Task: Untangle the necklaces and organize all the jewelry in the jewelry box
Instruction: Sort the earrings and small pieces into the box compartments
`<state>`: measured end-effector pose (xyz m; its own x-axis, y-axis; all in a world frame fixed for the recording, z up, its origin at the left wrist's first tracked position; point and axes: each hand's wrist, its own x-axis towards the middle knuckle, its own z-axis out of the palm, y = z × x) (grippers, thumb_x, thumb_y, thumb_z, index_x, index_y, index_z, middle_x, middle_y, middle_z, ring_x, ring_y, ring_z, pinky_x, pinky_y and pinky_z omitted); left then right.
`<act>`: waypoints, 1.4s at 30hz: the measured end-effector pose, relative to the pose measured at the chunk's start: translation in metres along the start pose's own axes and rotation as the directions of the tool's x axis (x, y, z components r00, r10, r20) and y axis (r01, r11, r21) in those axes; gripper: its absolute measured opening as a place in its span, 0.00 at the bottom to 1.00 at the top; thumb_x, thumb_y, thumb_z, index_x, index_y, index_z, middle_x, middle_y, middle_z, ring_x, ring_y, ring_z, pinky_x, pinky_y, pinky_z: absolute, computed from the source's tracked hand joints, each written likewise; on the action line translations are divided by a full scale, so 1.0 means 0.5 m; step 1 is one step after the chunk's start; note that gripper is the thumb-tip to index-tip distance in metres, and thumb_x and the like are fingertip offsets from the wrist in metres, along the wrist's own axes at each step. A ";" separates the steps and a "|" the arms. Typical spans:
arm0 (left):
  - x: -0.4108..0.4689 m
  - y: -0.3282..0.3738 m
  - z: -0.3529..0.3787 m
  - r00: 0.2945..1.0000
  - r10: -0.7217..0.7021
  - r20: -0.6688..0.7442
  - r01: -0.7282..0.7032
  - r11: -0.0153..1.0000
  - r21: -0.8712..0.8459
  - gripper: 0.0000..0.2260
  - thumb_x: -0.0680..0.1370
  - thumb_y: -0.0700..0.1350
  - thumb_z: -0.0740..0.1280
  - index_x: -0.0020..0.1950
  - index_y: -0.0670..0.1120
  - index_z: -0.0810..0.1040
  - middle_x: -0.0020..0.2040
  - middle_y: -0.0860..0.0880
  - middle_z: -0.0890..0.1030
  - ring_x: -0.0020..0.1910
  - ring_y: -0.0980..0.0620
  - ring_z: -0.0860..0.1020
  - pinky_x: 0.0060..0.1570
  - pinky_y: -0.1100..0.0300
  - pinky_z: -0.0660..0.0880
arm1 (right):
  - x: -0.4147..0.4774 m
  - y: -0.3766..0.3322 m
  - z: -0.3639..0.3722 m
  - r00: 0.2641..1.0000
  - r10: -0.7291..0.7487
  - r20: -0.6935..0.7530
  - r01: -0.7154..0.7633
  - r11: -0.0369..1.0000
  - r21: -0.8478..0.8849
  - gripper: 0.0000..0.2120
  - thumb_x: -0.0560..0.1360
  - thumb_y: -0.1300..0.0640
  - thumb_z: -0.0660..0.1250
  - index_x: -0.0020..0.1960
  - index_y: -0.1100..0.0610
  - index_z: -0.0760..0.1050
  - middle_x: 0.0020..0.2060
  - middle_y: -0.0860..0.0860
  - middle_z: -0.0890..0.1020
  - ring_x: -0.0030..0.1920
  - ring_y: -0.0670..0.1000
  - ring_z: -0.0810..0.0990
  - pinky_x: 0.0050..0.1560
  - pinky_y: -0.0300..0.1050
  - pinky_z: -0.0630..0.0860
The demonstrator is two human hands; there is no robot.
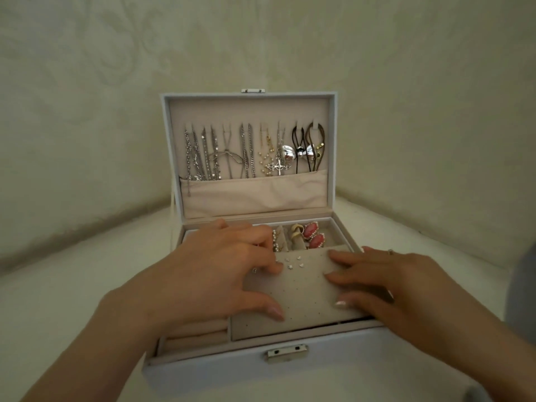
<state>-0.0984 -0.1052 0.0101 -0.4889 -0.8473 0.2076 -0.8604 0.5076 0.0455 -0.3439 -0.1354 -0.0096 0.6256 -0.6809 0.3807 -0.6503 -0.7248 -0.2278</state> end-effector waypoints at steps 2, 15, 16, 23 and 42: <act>-0.003 0.002 0.001 1.000 -0.014 -0.001 0.014 1.000 0.013 0.33 0.62 0.75 0.51 0.56 0.60 0.78 0.49 0.62 0.71 0.50 0.64 0.71 0.46 0.67 0.61 | 0.011 -0.006 -0.012 0.996 0.039 0.079 -0.040 0.999 0.021 0.12 0.71 0.42 0.66 0.51 0.41 0.82 0.58 0.40 0.79 0.58 0.43 0.77 0.61 0.50 0.76; -0.074 0.050 0.037 0.947 -0.165 -0.274 0.180 0.983 0.030 0.25 0.69 0.68 0.56 0.53 0.54 0.80 0.47 0.59 0.79 0.46 0.58 0.77 0.44 0.62 0.73 | 0.002 -0.015 0.001 0.979 0.066 0.194 -0.057 0.997 -0.051 0.16 0.78 0.45 0.59 0.63 0.49 0.69 0.60 0.38 0.76 0.62 0.44 0.72 0.73 0.42 0.49; -0.080 0.054 0.038 0.937 -0.195 -0.291 0.210 0.977 0.022 0.25 0.69 0.68 0.56 0.53 0.54 0.80 0.48 0.59 0.79 0.46 0.58 0.76 0.44 0.65 0.69 | 0.002 -0.016 0.001 0.976 0.072 0.206 -0.065 0.997 -0.040 0.16 0.78 0.45 0.59 0.63 0.49 0.69 0.60 0.39 0.76 0.62 0.44 0.72 0.73 0.44 0.50; -0.121 0.074 0.050 0.792 -0.442 -0.420 0.438 0.892 -0.112 0.17 0.73 0.59 0.67 0.54 0.49 0.80 0.51 0.53 0.81 0.49 0.50 0.78 0.43 0.62 0.69 | 0.011 -0.027 -0.007 0.974 0.091 0.208 -0.071 0.992 -0.102 0.13 0.78 0.44 0.58 0.58 0.49 0.68 0.59 0.43 0.78 0.59 0.50 0.74 0.73 0.47 0.52; -0.110 0.069 0.075 0.745 -0.494 -0.448 0.474 0.865 -0.165 0.26 0.76 0.60 0.48 0.51 0.44 0.78 0.49 0.48 0.79 0.45 0.45 0.79 0.39 0.53 0.75 | -0.013 -0.063 -0.004 0.907 0.150 0.393 -0.077 0.978 -0.194 0.46 0.67 0.26 0.54 0.77 0.47 0.46 0.77 0.49 0.42 0.77 0.48 0.44 0.73 0.43 0.44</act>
<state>-0.1069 -0.0470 -0.0366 0.1250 -0.8120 0.5702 -0.9523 0.0631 0.2986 -0.3283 -0.1078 -0.0030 0.6397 -0.7675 -0.0413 -0.7679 -0.6358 -0.0781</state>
